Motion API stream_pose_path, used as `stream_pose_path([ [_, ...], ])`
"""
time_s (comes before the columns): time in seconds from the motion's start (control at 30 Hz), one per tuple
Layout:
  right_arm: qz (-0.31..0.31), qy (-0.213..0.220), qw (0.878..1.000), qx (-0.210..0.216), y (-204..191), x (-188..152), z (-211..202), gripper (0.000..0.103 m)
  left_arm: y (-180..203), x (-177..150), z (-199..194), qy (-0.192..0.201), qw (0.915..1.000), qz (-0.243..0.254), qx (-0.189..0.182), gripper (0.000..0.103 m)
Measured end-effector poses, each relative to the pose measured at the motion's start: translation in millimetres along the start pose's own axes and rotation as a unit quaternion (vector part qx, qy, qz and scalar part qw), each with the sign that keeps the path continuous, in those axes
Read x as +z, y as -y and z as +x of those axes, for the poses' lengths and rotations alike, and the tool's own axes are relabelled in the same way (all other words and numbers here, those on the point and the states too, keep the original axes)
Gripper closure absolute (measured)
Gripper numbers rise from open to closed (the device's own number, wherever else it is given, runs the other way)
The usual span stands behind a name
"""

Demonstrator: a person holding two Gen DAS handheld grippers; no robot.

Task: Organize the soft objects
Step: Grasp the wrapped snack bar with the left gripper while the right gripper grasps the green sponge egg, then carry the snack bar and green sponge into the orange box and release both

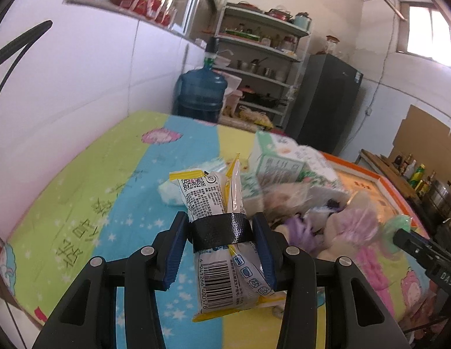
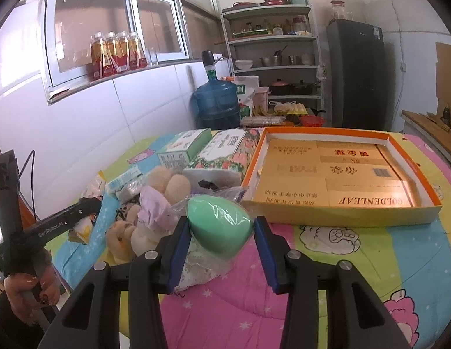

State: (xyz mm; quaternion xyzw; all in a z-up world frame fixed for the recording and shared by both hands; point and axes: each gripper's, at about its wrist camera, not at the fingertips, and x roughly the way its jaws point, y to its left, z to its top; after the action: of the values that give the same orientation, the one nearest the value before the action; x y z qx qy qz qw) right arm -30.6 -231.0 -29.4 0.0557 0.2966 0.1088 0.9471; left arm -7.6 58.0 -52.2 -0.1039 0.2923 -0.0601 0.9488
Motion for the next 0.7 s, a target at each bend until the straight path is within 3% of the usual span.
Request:
stream_pose_path([
  [0.33, 0.009, 0.02, 1.0, -0.007, 17.7, 10.8, -11.8, 0.058, 41.7, 25.4, -6.2, 0.016, 0.9992, 0.025, -0.026, 0.056],
  [0.7, 0.028, 0.042, 0.998, -0.028, 54.8, 23.1, -24.6, 0.058, 117.5, 45.5, 3.0, 0.018, 0.9941, 0.064, -0.086, 0.056],
])
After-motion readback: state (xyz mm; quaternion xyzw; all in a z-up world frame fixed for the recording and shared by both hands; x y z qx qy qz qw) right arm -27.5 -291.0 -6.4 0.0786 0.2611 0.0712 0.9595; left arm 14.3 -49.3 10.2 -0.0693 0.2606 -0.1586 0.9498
